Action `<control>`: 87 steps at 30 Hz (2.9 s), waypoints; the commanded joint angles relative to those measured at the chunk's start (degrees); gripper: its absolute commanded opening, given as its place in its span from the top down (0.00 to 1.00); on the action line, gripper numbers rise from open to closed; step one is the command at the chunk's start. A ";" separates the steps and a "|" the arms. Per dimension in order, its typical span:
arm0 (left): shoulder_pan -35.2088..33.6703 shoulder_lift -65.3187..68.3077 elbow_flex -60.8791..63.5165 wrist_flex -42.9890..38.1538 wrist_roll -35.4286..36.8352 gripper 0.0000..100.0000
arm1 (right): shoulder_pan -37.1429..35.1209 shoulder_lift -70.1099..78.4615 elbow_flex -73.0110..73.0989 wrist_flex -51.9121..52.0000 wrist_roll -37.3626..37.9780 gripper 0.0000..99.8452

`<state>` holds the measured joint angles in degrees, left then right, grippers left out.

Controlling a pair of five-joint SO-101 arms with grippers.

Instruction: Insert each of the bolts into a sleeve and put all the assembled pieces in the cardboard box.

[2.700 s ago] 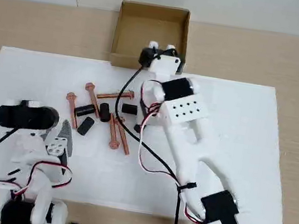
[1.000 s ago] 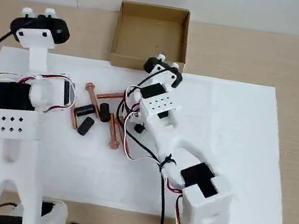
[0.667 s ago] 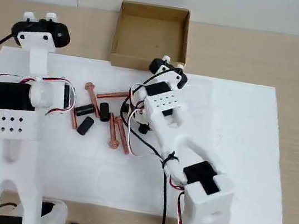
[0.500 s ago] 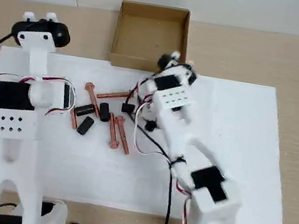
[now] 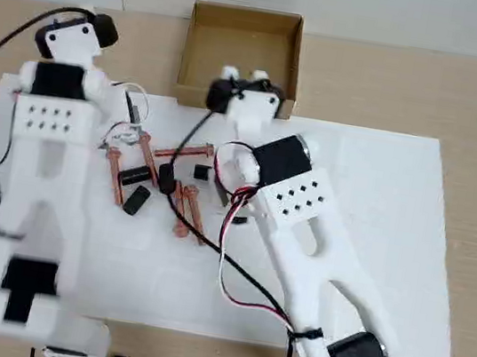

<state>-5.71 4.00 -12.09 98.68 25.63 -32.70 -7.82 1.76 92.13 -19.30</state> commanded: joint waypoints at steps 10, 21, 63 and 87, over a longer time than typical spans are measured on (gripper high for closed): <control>-2.64 13.27 -9.54 1.76 -1.23 0.88 | 15.16 -3.21 16.09 -17.98 0.62 1.00; -4.22 21.71 -9.71 -0.62 -8.35 0.88 | 17.54 -3.21 19.96 -21.32 0.62 1.00; -5.01 31.91 -12.35 -11.08 -9.58 0.89 | 17.45 -3.30 20.13 -20.70 0.79 1.00; -8.00 22.07 -23.34 1.76 -9.93 0.99 | 14.29 -3.21 20.22 -20.70 0.79 1.00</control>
<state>-13.36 34.51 -32.84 99.03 15.78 -16.26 -7.82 22.24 71.56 -18.95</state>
